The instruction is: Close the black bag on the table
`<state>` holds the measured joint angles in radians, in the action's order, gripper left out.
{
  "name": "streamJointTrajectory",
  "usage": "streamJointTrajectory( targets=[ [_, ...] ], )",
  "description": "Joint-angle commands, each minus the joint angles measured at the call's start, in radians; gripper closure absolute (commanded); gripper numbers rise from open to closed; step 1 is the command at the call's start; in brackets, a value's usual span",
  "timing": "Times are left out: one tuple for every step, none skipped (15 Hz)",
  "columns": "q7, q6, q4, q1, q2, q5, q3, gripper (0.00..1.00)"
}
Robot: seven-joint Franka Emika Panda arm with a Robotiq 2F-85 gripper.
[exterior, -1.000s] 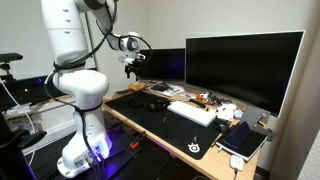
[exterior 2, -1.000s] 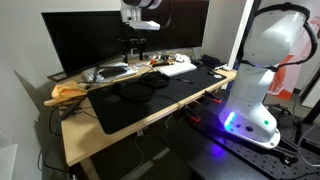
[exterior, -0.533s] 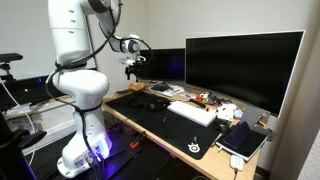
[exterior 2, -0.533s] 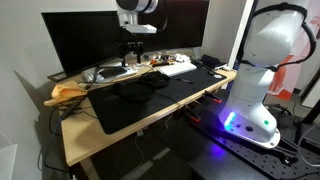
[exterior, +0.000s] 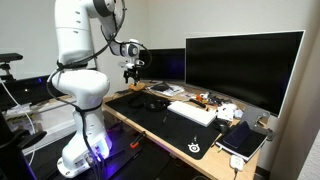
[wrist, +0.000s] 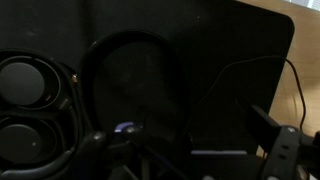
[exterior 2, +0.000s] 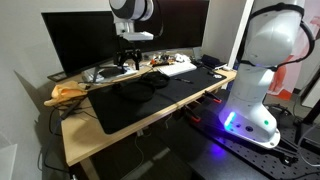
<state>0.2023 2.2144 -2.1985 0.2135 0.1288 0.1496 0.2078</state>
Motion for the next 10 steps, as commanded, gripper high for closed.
streamJointTrajectory(
  targets=[
    [0.028,-0.046,0.083,0.026,0.101,-0.025,0.006,0.0],
    [0.031,-0.048,0.096,0.035,0.123,-0.027,0.005,0.0],
    [0.04,-0.05,0.111,0.043,0.145,-0.032,0.003,0.0],
    [0.057,-0.051,0.121,0.052,0.164,-0.037,-0.001,0.0],
    [0.074,-0.052,0.132,0.061,0.181,-0.045,-0.004,0.0],
    [0.115,-0.043,0.139,0.073,0.199,-0.064,-0.012,0.0],
    [0.135,-0.05,0.15,0.079,0.215,-0.07,-0.013,0.0],
    [0.167,-0.05,0.16,0.088,0.234,-0.08,-0.018,0.0],
    [0.197,-0.045,0.165,0.097,0.249,-0.091,-0.021,0.0],
    [0.238,-0.041,0.167,0.111,0.259,-0.107,-0.028,0.0]
  ],
)
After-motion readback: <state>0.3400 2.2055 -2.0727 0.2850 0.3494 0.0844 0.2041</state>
